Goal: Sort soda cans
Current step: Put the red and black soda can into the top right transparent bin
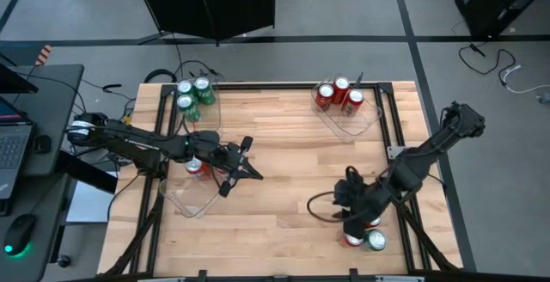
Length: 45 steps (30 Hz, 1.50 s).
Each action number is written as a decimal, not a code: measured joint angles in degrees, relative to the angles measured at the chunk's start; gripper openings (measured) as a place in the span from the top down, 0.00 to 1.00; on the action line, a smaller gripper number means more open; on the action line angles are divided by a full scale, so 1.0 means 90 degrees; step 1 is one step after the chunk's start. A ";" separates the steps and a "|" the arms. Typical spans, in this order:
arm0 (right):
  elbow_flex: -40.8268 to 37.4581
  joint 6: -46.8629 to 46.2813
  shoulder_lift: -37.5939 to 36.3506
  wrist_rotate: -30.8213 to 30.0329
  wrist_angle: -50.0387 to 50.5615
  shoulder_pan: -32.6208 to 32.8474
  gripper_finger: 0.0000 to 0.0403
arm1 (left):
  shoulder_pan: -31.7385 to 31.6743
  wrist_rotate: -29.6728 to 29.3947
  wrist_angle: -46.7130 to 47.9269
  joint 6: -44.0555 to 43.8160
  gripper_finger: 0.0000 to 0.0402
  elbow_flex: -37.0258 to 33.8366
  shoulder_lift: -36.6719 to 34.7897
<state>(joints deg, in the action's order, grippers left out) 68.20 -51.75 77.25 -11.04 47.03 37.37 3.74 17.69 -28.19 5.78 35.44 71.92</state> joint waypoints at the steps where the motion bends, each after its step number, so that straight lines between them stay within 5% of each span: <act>1: 0.0140 -0.0213 0.0096 0.0062 0.0197 0.0068 0.51 | -0.0001 0.0000 0.0008 0.0000 0.98 0.0000 0.0000; 12: 0.0534 -0.1482 0.1157 0.1284 0.0791 0.0487 0.28 | -0.0001 -0.0087 0.0178 0.0024 0.98 0.0000 0.0000; 29: 0.0542 -0.2922 0.0739 0.1569 0.3208 0.0706 0.25 | -0.0001 -0.0333 0.0237 0.0005 0.98 0.0000 0.0000; 45: -0.0025 -0.2911 0.0759 0.1751 0.2790 0.0711 0.21 | 0.0001 -0.0330 0.0408 -0.0044 0.98 0.0000 0.0000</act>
<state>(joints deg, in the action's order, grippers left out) 67.98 -77.95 84.08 4.72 72.14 43.77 3.75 14.72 -24.51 5.39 35.44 71.92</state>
